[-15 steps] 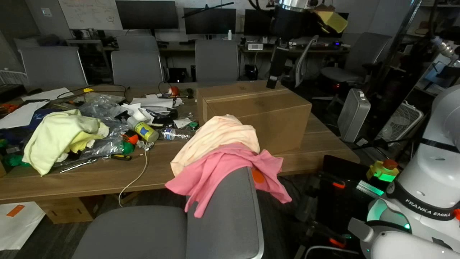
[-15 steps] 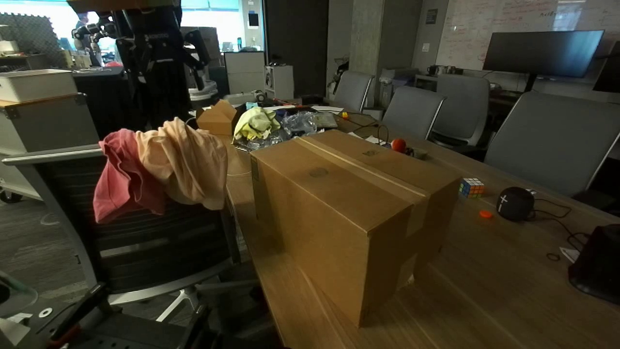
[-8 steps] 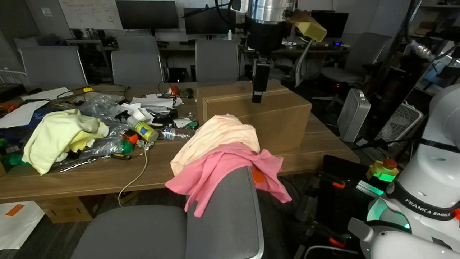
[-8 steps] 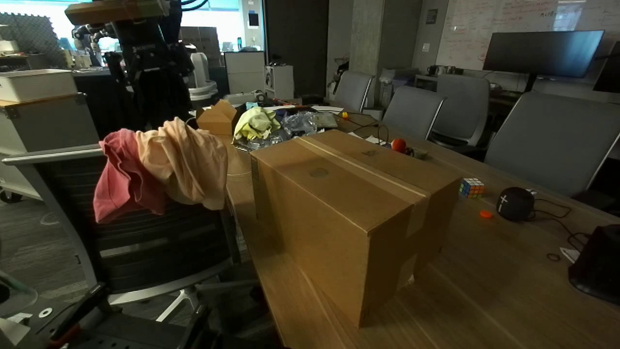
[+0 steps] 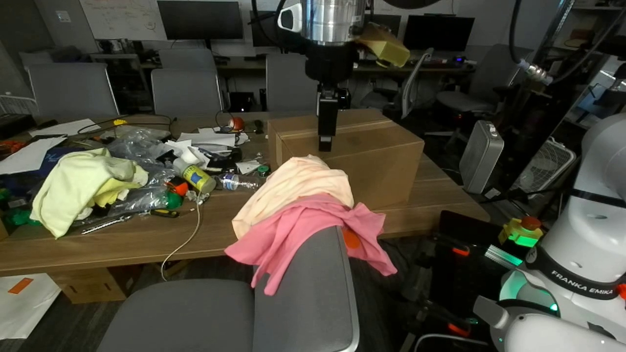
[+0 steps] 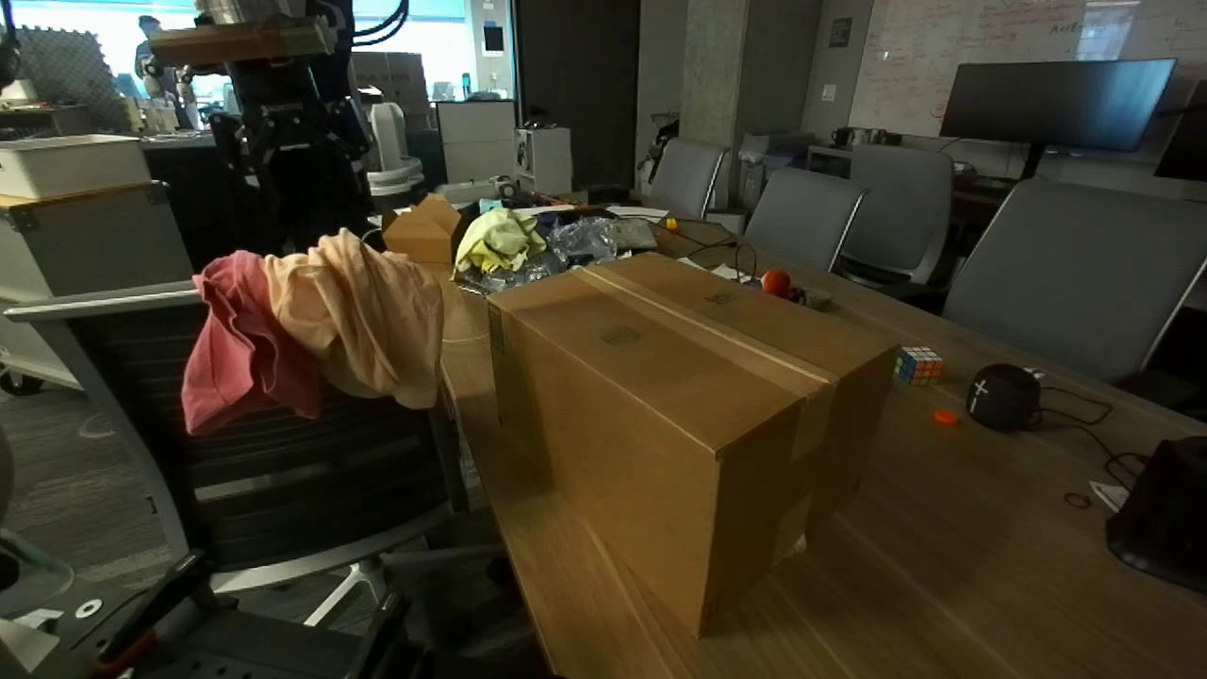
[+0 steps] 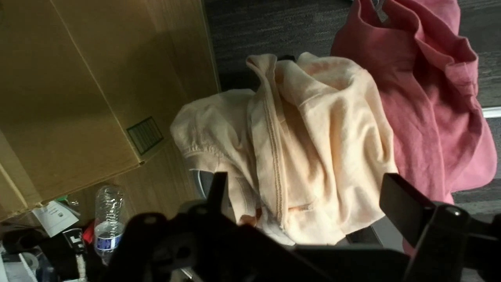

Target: Place the t-shirts on the brown box

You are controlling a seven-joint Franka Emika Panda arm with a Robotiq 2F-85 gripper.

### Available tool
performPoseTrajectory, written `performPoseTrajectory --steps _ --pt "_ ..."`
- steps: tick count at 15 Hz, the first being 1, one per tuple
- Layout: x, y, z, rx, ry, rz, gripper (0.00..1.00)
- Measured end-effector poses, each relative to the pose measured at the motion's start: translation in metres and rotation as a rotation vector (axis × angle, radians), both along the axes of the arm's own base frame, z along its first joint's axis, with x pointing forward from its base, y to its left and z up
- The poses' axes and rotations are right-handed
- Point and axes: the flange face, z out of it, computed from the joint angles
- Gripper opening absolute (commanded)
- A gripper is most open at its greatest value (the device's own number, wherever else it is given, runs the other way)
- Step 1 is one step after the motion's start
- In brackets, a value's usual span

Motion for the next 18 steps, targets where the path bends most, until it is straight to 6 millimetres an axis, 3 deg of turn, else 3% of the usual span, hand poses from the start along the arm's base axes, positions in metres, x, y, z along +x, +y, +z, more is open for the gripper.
performPoseTrajectory --steps 18 --pt "0.044 0.017 -0.066 0.003 0.122 0.009 1.0"
